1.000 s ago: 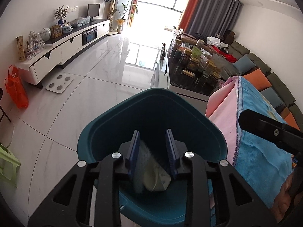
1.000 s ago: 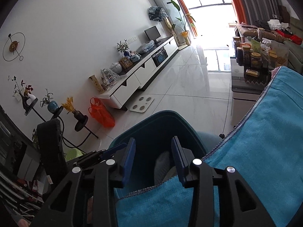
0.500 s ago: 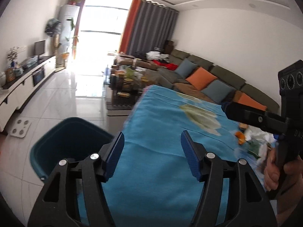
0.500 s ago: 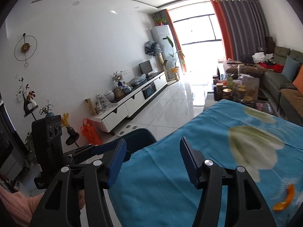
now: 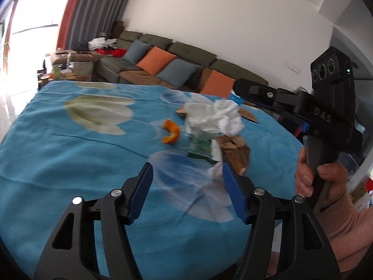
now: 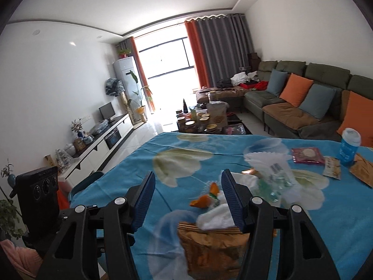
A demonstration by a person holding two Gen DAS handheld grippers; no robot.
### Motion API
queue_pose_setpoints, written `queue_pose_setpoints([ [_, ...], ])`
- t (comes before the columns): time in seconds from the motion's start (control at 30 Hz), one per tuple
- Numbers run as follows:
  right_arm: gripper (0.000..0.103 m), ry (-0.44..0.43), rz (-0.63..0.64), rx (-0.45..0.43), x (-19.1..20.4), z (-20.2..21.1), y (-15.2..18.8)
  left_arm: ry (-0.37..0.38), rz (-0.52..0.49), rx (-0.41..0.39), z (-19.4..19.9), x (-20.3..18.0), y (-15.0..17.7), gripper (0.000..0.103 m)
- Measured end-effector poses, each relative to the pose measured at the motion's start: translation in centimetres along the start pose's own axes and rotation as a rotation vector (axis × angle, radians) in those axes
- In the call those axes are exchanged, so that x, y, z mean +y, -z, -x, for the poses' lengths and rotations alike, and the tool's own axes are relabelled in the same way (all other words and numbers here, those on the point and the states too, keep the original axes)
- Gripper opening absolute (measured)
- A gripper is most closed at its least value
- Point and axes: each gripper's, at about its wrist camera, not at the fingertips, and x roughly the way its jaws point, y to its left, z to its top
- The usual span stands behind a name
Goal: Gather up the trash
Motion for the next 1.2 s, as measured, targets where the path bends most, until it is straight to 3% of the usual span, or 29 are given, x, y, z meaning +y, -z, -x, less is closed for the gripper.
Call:
queue_pose_setpoints([
  [0.17, 0.057, 0.054, -0.075, 0.035, -3.4, -0.6, 1.1, 0.059, -0.028, 0.053, -2.5, -2.0, -0.3, 0.061],
  [0.47, 0.056, 0.022, -0.133, 0.081, -4.8, -2.1, 2.7, 0.094, -0.045, 0.122, -6.4, -3.9, -1.1, 0.057],
  [0.53, 0.05, 0.01, -0.142, 0.086, -4.9, -2.3, 2.7, 0.097, -0.038, 0.131, -6.9, -4.0, -1.1, 0.057],
  [0.6, 0.046, 0.005, -0.149, 0.091, -5.1, -2.5, 2.7, 0.116, -0.024, 0.138, -7.1, -3.7, -1.2, 0.053],
  [0.77, 0.026, 0.001, -0.159, 0.091, -5.3, -2.5, 2.9, 0.15, 0.004, 0.157, -7.7, -3.3, -1.1, 0.024],
  [0.83, 0.015, -0.001, -0.163, 0.088, -5.4, -2.3, 2.8, 0.151, 0.004, 0.154, -7.6, -3.3, -1.1, 0.019],
  [0.93, 0.008, -0.007, -0.161, 0.082, -5.4, -2.0, 2.7, 0.165, 0.001, 0.144, -7.4, -3.3, -1.0, 0.012],
  [1.2, 0.003, -0.023, -0.134, 0.048, -4.6, -1.0, 1.8, 0.168, -0.023, 0.096, -5.7, -3.6, -1.3, 0.005],
])
